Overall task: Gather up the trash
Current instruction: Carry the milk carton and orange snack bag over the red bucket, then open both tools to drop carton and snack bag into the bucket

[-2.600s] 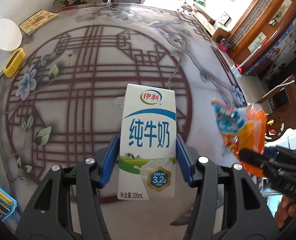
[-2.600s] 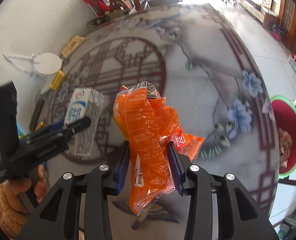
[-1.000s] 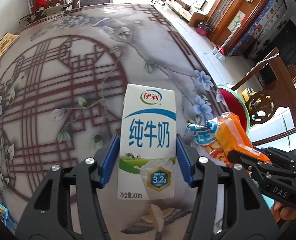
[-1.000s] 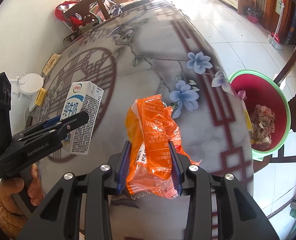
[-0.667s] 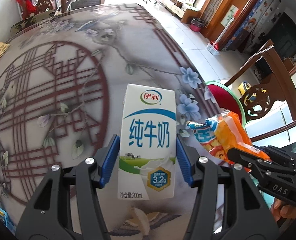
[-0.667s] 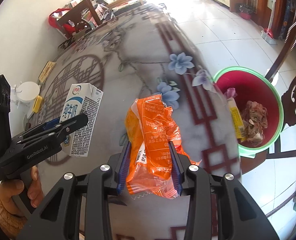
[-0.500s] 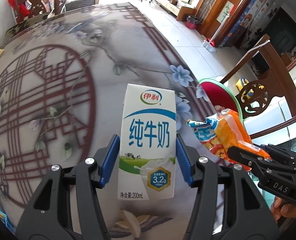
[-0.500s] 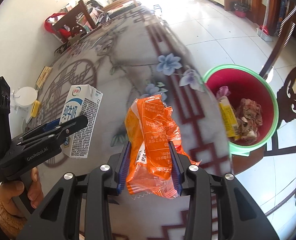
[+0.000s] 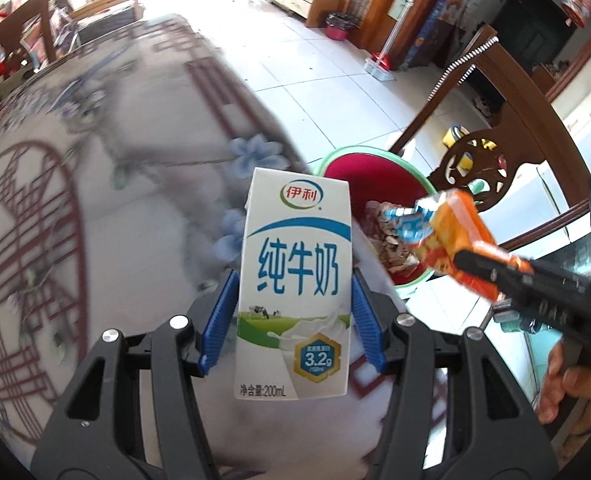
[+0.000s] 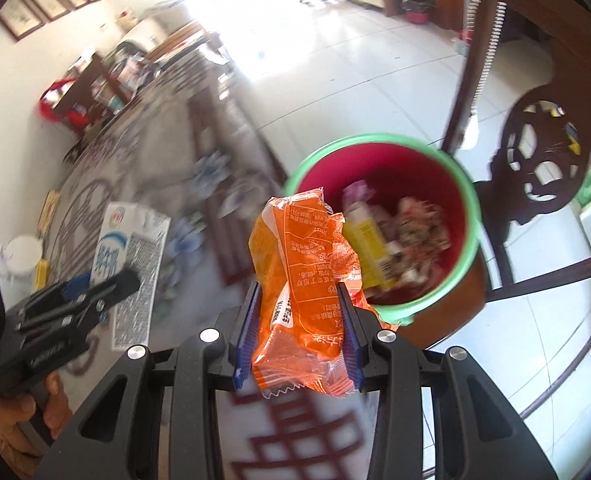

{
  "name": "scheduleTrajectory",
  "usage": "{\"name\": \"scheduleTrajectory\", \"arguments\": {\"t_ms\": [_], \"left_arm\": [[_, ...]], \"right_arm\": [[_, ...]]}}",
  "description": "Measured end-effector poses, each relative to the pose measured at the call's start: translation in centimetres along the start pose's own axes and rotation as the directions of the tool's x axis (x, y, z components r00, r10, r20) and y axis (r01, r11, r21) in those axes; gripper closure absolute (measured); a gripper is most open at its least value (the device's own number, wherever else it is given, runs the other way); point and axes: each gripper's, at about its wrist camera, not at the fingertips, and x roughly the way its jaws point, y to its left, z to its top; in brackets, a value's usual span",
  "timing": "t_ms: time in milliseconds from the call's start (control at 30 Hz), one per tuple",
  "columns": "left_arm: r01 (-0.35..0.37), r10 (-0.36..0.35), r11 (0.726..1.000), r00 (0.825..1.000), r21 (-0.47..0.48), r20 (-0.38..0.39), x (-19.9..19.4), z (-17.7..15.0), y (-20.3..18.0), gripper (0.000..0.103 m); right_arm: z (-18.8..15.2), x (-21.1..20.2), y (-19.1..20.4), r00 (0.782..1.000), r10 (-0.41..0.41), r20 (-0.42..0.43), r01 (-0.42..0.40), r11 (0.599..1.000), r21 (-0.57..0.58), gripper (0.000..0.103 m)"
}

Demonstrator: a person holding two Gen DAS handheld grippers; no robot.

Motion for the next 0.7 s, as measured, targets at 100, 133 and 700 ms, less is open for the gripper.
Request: {"name": "scheduleTrajectory", "arguments": {"t_ms": [100,133,700], "left_arm": [[0.003,-0.003,1.0,1.0,0.024,-0.005,0.9,1.1,-1.5,0.05],[0.006,-0.006,0.999,1.0,0.031,-0.007,1.3,1.6,-2.1,0.05],[0.03,-0.02,0.991,0.997,0.13,-0.077,9.0,7.4,-8.8,0.05]], "right_arm": [[1.5,-0.2,-2.1,1.0,-0.016,0.02,0.016,1.0,0.019,0.067],[1.9,-0.2,-2.6,1.0,-0.018,0.024,0.017,1.0,0.026,0.067],[5.4,3.2,-8.4,0.999,-0.028,-0.029,0.03,0.996,0.088,0.065]]}}
